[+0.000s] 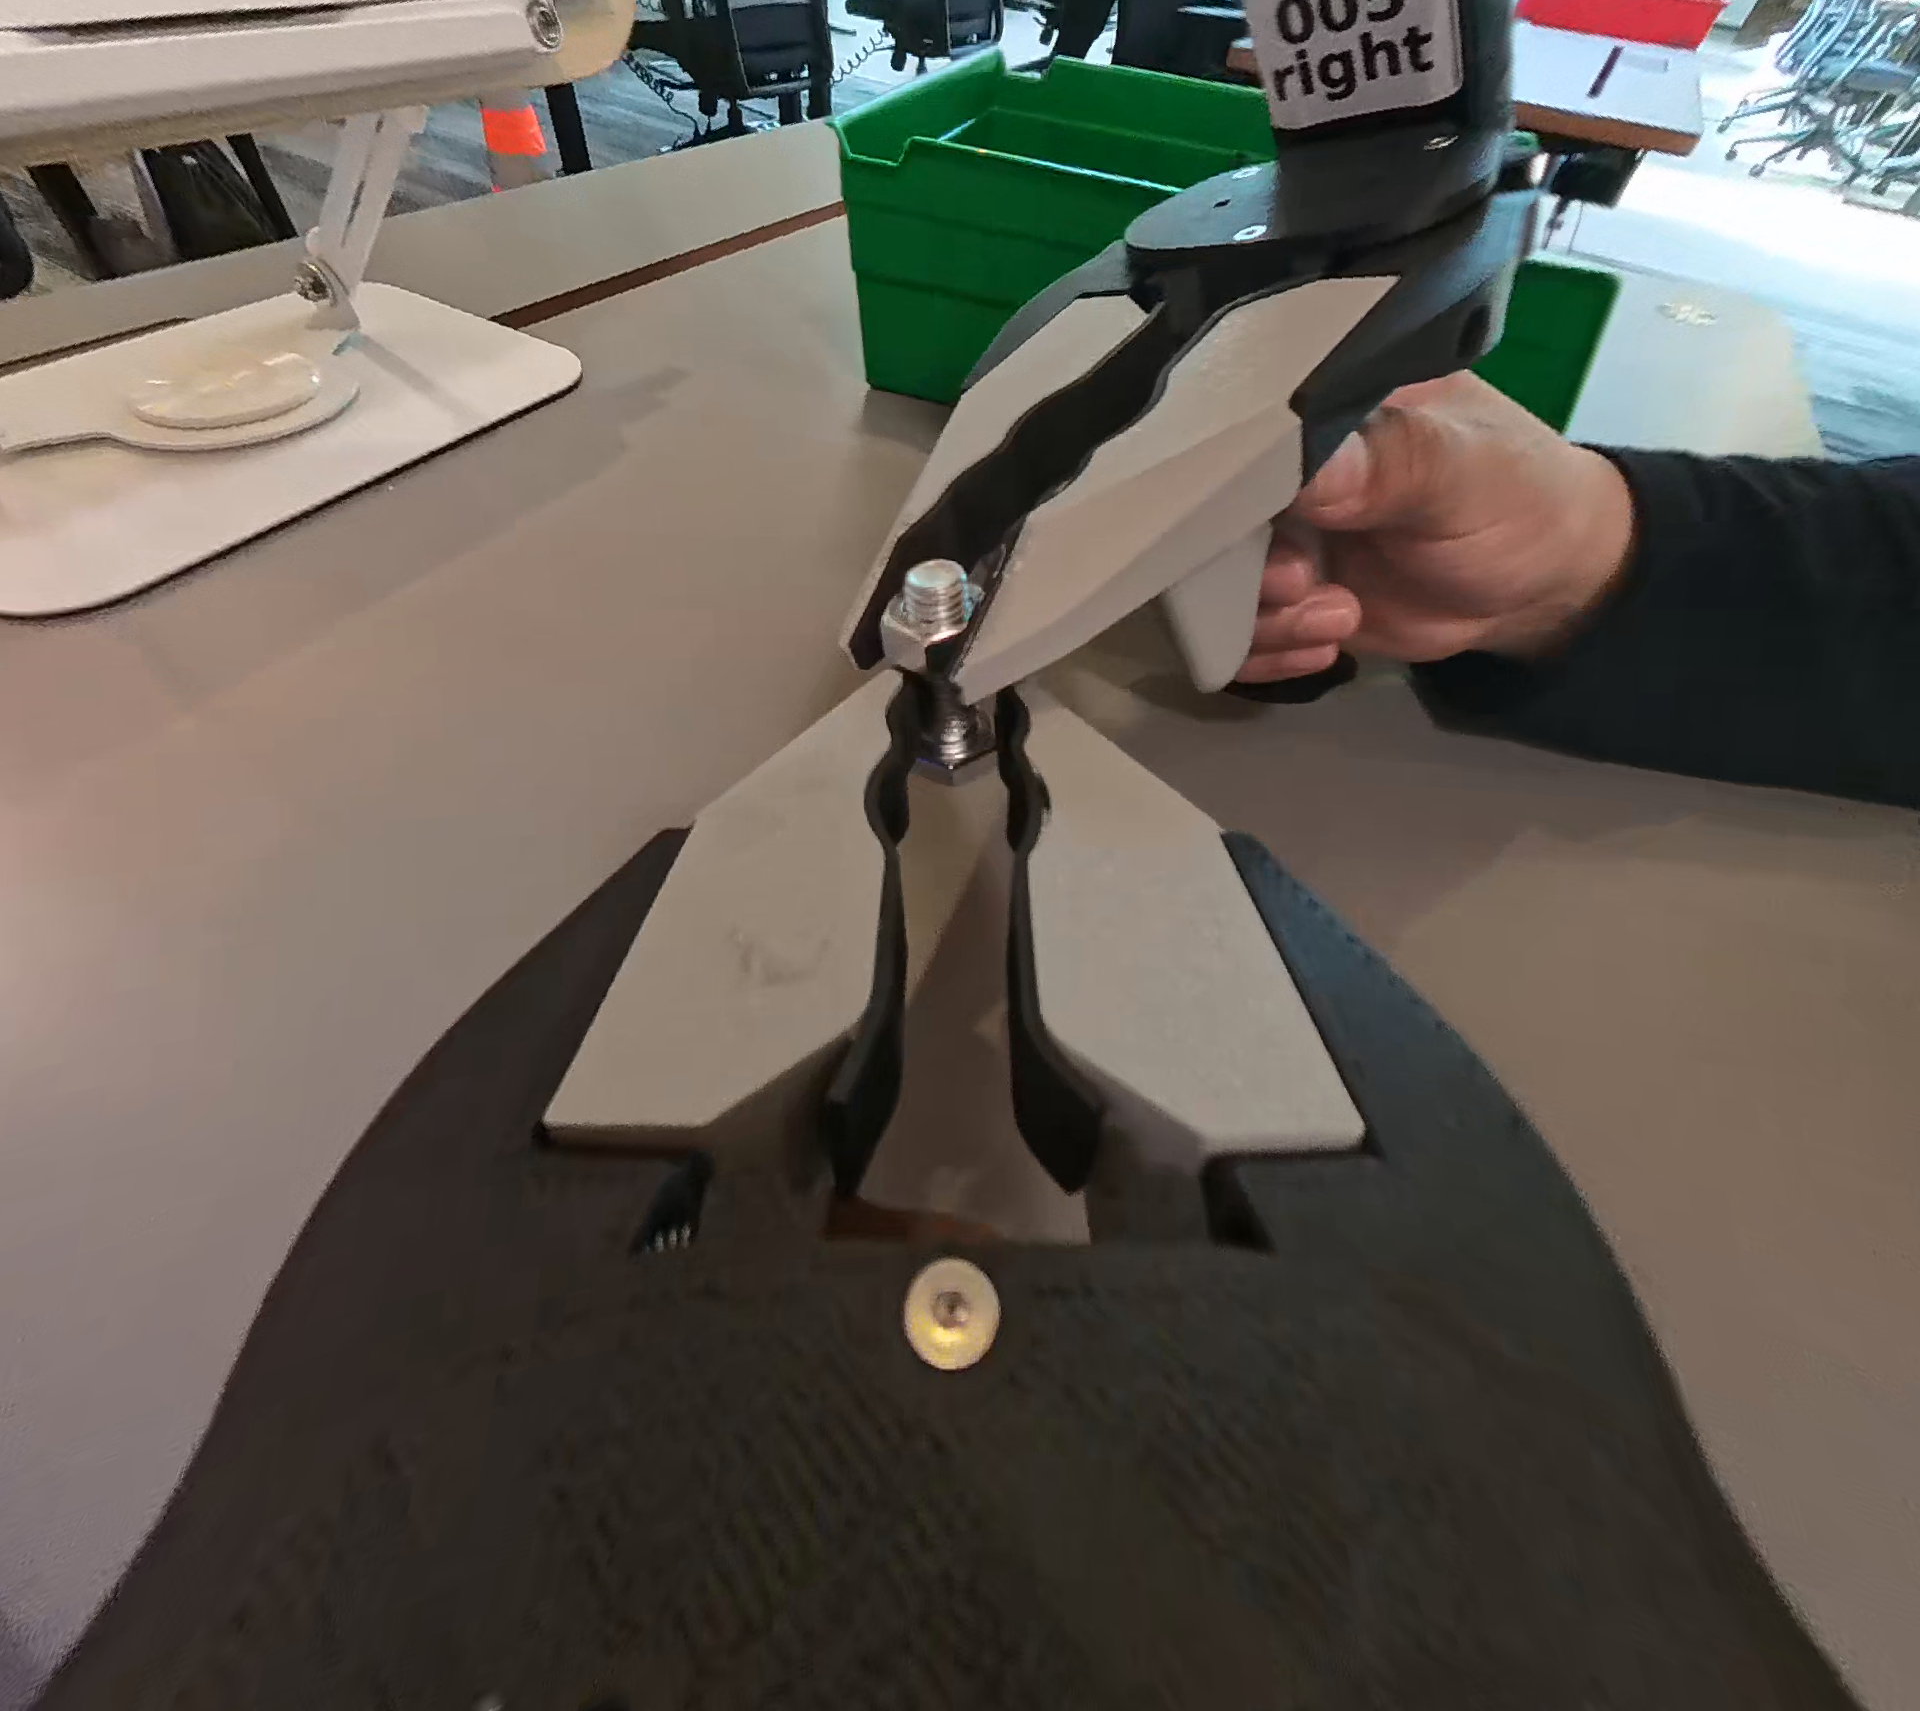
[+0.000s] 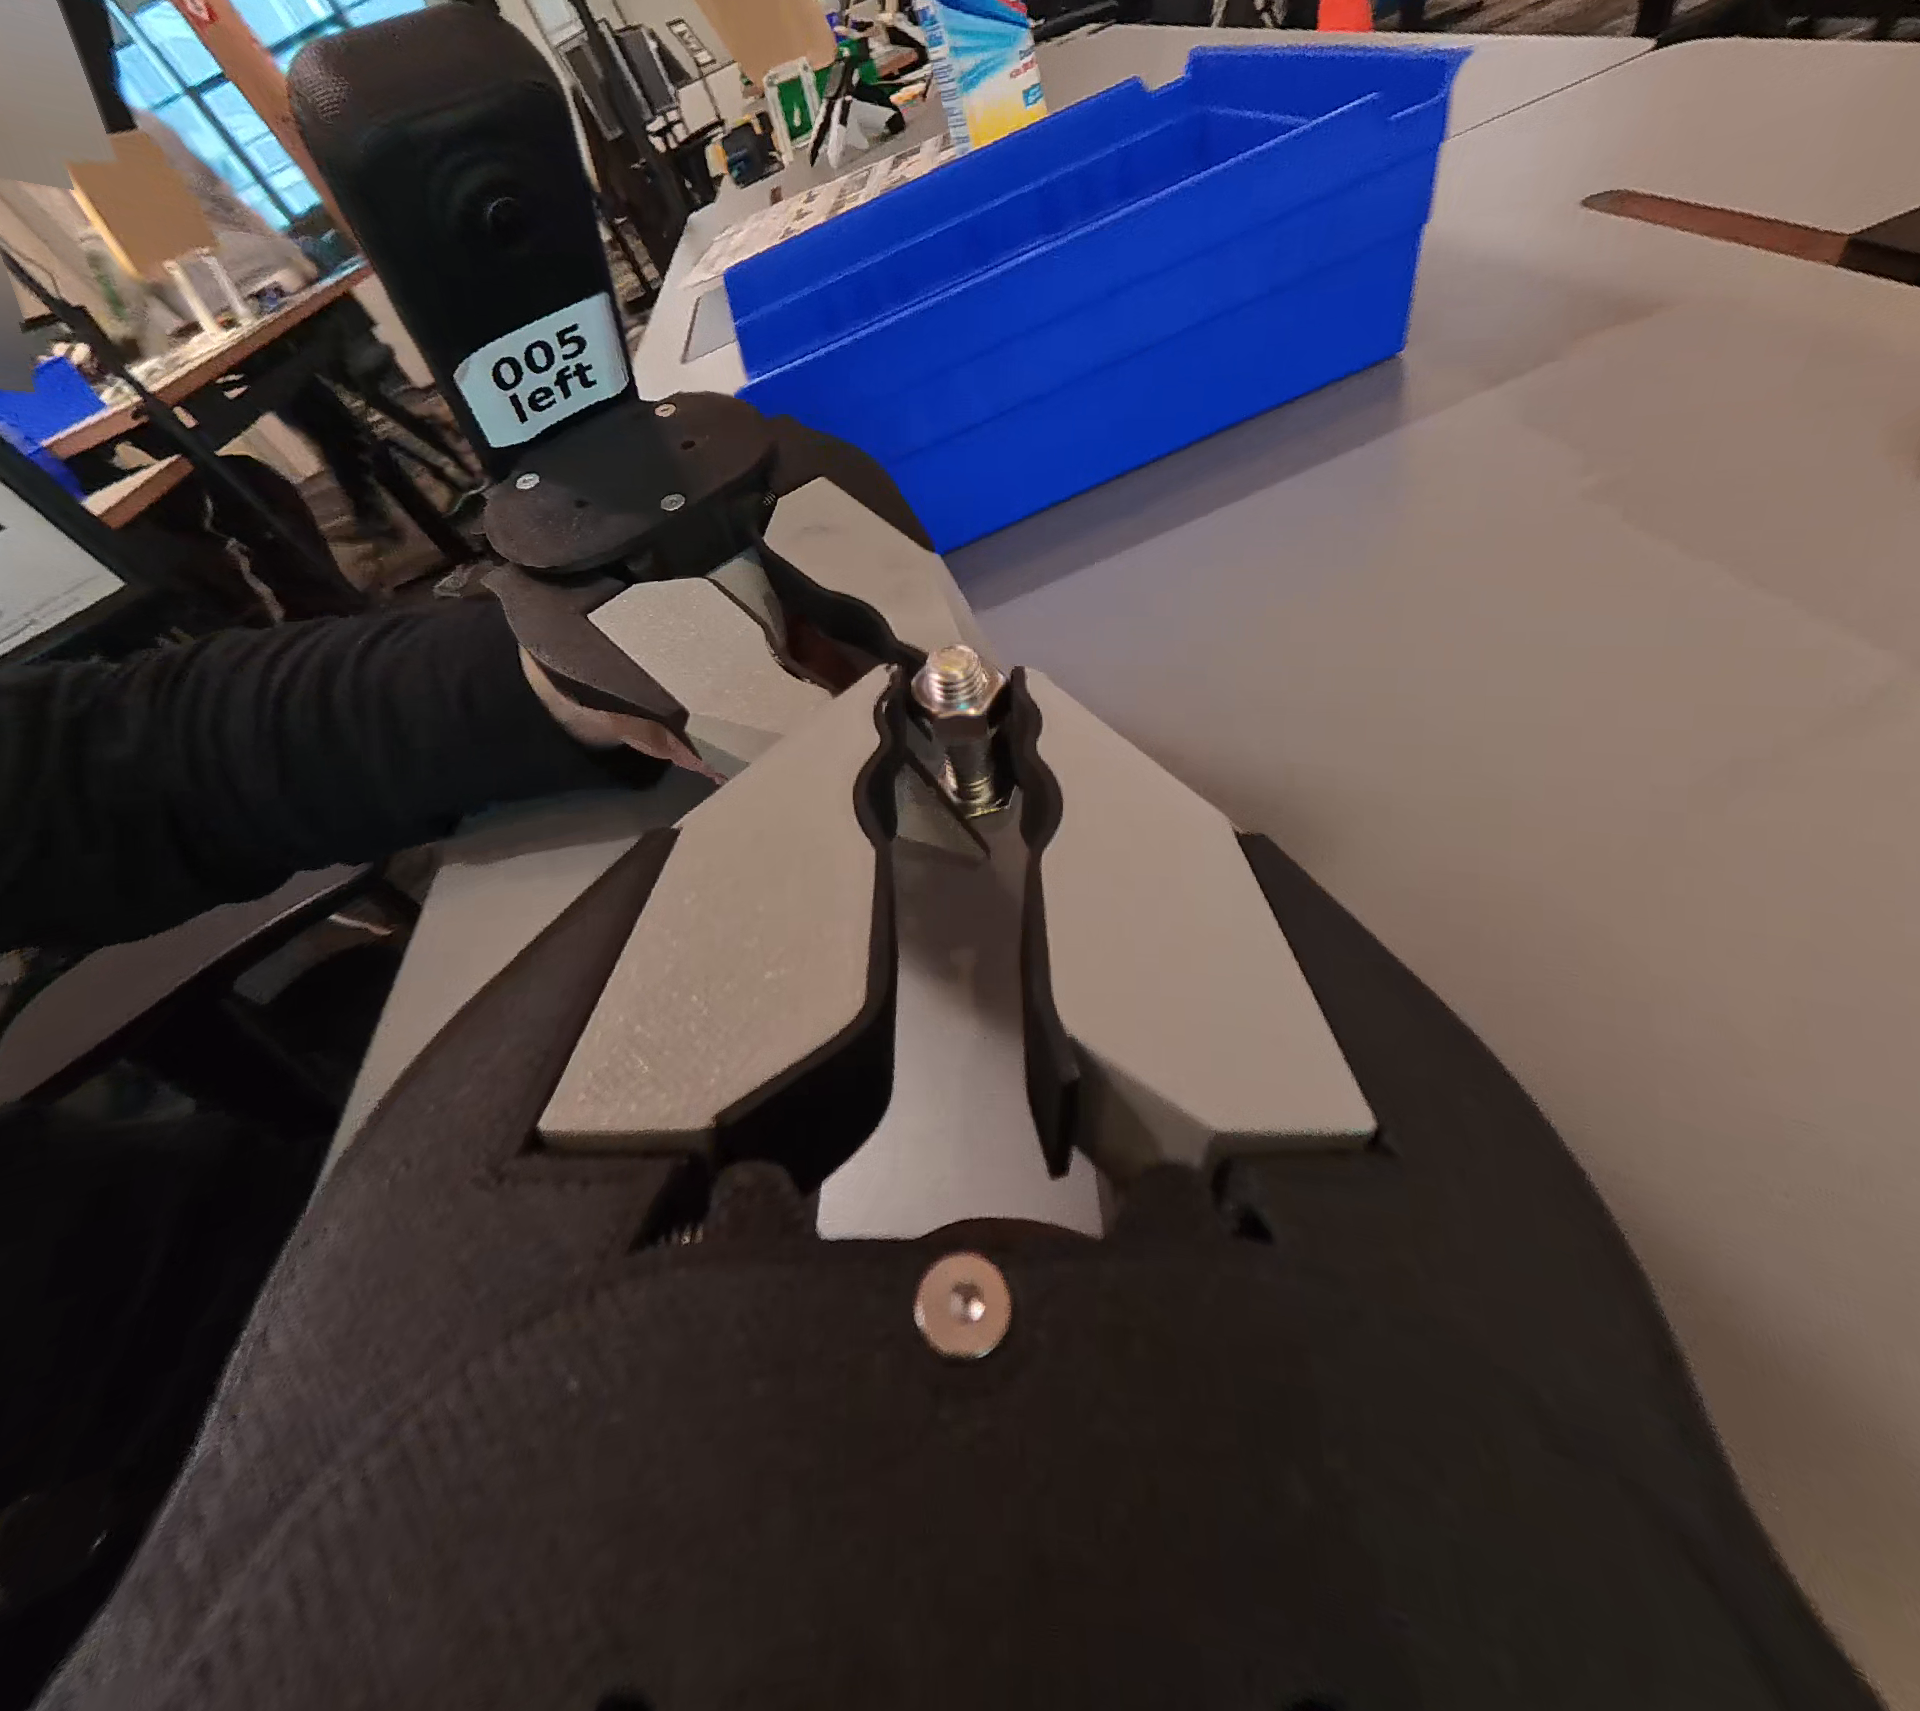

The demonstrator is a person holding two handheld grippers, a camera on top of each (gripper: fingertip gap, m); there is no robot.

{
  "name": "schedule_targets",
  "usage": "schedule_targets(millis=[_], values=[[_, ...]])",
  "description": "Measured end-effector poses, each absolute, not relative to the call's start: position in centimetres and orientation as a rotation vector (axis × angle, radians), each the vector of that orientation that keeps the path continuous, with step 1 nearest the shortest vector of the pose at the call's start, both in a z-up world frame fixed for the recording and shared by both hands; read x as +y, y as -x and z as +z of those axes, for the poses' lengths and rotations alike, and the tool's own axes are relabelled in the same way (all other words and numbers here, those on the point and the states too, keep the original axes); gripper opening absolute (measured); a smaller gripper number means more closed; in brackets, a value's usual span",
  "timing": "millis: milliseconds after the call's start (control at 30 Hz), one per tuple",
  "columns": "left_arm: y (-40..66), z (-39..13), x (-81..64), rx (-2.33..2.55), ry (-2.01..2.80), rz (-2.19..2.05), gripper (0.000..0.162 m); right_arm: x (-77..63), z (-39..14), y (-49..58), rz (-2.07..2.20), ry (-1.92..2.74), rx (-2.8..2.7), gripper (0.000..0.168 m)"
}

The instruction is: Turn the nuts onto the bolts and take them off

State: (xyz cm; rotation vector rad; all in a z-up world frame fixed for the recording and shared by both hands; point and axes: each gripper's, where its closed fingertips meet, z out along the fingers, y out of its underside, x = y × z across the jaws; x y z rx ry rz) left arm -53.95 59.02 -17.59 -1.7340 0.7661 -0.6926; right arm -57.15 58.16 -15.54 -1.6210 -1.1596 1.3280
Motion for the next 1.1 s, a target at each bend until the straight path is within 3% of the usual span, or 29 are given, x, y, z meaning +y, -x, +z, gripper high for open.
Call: schedule_targets(millis=[233, 367, 500, 800, 967, 1100], values=[[52.5, -17.3, 61.3, 0.801, 1.687, -0.666, 0.010, 60.7, -15.2, 55.9, 1.318, 1.643, -1.035, 0.020], [52.8, -16.7, 60.0, 0.774, 1.658, -0.709, 0.006, 60.8, -14.1, 55.4, 1.384, 1.595, -0.998, 0.034], [53.7, -16.5, 59.6, 0.733, 1.655, -0.687, 0.006, 60.4, -13.8, 55.4, 1.400, 1.567, -1.001, 0.022], [54.2, -16.2, 60.0, 0.672, 1.661, -0.751, 0.006, 59.6, -13.2, 54.8, 1.354, 1.514, -1.028, 0.032], [55.7, -15.5, 61.0, 0.551, 1.652, -0.807, 0.006, 59.7, -13.1, 54.9, 1.223, 1.489, -1.053, 0.030], [55.7, -15.6, 60.8, 0.578, 1.651, -0.819, 0.006, 58.5, -13.7, 56.1, 1.215, 1.488, -1.105, 0.050]])
